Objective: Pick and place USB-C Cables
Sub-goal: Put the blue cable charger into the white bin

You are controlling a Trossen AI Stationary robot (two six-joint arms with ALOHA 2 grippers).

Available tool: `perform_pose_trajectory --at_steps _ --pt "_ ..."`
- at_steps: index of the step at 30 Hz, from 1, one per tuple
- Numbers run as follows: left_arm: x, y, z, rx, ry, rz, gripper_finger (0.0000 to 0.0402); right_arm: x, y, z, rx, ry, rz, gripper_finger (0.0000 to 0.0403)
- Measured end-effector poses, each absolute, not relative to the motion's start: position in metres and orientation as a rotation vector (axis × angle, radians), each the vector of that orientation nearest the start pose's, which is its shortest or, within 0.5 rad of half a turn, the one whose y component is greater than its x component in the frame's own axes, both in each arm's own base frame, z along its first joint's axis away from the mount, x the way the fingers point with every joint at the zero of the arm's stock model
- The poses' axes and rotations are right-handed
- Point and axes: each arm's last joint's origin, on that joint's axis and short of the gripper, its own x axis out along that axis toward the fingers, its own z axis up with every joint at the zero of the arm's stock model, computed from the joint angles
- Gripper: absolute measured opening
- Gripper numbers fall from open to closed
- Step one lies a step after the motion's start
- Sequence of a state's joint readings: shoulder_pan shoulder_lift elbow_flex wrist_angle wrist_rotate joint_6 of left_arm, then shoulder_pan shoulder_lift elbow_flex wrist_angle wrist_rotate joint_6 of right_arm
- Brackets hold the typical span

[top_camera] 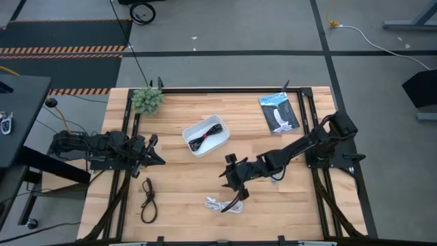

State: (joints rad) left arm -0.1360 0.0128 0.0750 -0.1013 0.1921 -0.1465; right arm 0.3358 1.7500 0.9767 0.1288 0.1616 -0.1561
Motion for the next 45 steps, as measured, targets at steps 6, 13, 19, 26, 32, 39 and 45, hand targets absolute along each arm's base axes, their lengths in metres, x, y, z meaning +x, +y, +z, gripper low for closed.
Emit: perform_pose_trajectory --at_steps 6,13,19,26,32,39,45 --pt "0.091 -0.018 0.178 -0.146 0.063 -0.325 0.0025 0.349 0.120 0.184 -0.256 0.659 0.207 0.0184" --pt "0.091 -0.018 0.178 -0.146 0.063 -0.325 0.0025 0.346 0.130 0.208 -0.294 0.854 0.221 0.0184" --pt "0.091 -0.018 0.178 -0.146 0.064 -0.325 0.0025 0.325 0.131 0.213 -0.358 1.140 0.215 0.0184" --pt "0.091 -0.018 0.178 -0.146 0.063 -0.325 0.0025 0.287 0.116 0.207 -0.429 1.558 0.158 0.0184" --pt "0.091 -0.018 0.178 -0.146 0.063 -0.325 0.0025 0.266 0.110 0.206 -0.452 1.748 0.159 0.0184" --pt "0.091 -0.018 0.178 -0.146 0.063 -0.325 0.0025 0.235 0.107 0.199 -0.437 1.717 0.236 0.0183" --pt "0.091 -0.018 0.178 -0.146 0.063 -0.325 0.0025 0.212 0.099 0.182 -0.512 1.687 0.321 0.0183"
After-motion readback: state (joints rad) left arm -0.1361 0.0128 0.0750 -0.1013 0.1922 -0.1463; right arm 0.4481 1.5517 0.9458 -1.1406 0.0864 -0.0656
